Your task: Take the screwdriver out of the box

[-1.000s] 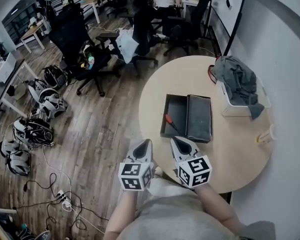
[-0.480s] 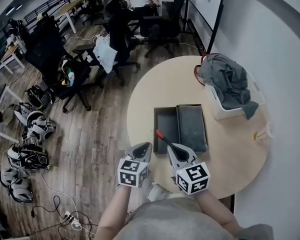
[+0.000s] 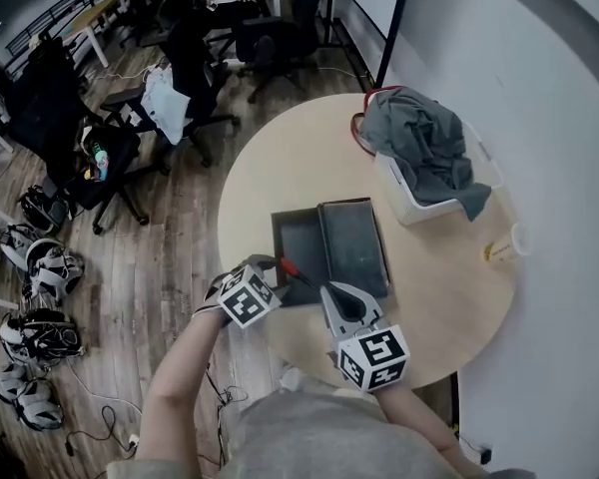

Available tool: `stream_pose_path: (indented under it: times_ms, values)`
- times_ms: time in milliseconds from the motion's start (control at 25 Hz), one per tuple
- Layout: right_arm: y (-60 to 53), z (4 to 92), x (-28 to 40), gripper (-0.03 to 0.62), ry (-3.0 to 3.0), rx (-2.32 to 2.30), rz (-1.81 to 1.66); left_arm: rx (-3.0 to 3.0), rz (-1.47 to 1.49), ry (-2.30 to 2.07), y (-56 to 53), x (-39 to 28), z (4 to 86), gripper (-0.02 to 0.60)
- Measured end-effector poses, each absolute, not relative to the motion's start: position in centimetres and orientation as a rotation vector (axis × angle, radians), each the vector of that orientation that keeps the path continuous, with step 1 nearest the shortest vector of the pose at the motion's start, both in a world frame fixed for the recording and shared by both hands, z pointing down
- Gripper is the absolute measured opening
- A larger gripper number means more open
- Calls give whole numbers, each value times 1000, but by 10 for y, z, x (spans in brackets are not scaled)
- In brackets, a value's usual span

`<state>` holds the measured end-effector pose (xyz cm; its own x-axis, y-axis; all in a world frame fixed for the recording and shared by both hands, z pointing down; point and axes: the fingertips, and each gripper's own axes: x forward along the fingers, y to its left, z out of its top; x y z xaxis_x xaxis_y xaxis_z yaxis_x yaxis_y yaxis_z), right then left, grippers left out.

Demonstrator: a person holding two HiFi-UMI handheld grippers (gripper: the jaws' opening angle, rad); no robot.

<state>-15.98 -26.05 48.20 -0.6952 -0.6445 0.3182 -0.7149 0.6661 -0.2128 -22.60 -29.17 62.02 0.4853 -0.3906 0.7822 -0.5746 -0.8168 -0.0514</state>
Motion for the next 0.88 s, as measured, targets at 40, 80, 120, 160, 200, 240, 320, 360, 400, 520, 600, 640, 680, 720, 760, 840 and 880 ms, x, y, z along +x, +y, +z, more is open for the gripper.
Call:
stream_pose_path:
  times_ms: [40, 80, 120, 160, 200, 240, 320, 360, 400, 520, 600, 640, 680, 720, 760, 840, 880]
  values:
    - [-261, 482, -157, 0, -2659, 1116, 479, 2533, 1316, -761, -296, -224, 626, 192]
    - [-262, 483, -153, 0, -2650, 1130, 481, 2550, 1382, -686, -299, -221, 631, 195]
    - [-262, 484, -150, 0, -2641, 1143, 484, 2564, 1442, -607, -301, -218, 636, 198]
    - [-262, 485, -146, 0, -2632, 1156, 488, 2571, 1506, -526, -303, -215, 641, 198]
    - [-262, 486, -142, 0, -2623, 1169, 492, 2572, 1578, -444, -304, -213, 647, 199]
    - [-262, 487, -139, 0, -2615, 1183, 498, 2569, 1654, -362, -304, -211, 653, 199]
    - [-262, 490, -131, 0, -2596, 1212, 512, 2562, 1794, -214, -303, -207, 663, 199]
    - [-262, 492, -129, 0, -2587, 1225, 519, 2559, 1851, -148, -304, -204, 667, 199]
    - [-262, 493, -126, 0, -2578, 1236, 525, 2551, 1905, -85, -304, -202, 671, 199]
    - [-262, 496, -120, 0, -2562, 1264, 539, 2503, 2051, 66, -307, -200, 685, 195]
    - [-262, 498, -116, 0, -2554, 1284, 544, 2467, 2127, 138, -309, -199, 694, 171]
    - [-262, 498, -113, 0, -2550, 1294, 545, 2453, 2152, 166, -309, -199, 697, 158]
    - [-262, 498, -111, 0, -2546, 1305, 546, 2443, 2167, 188, -309, -198, 699, 153]
    - [-263, 498, -109, 0, -2543, 1315, 545, 2439, 2174, 205, -308, -198, 699, 147]
    - [-263, 498, -107, 0, -2540, 1323, 545, 2440, 2178, 218, -308, -198, 699, 142]
    - [-263, 498, -105, 0, -2534, 1337, 545, 2451, 2188, 243, -306, -198, 698, 116]
    - [-262, 499, -104, 0, -2531, 1343, 545, 2457, 2194, 260, -304, -198, 698, 110]
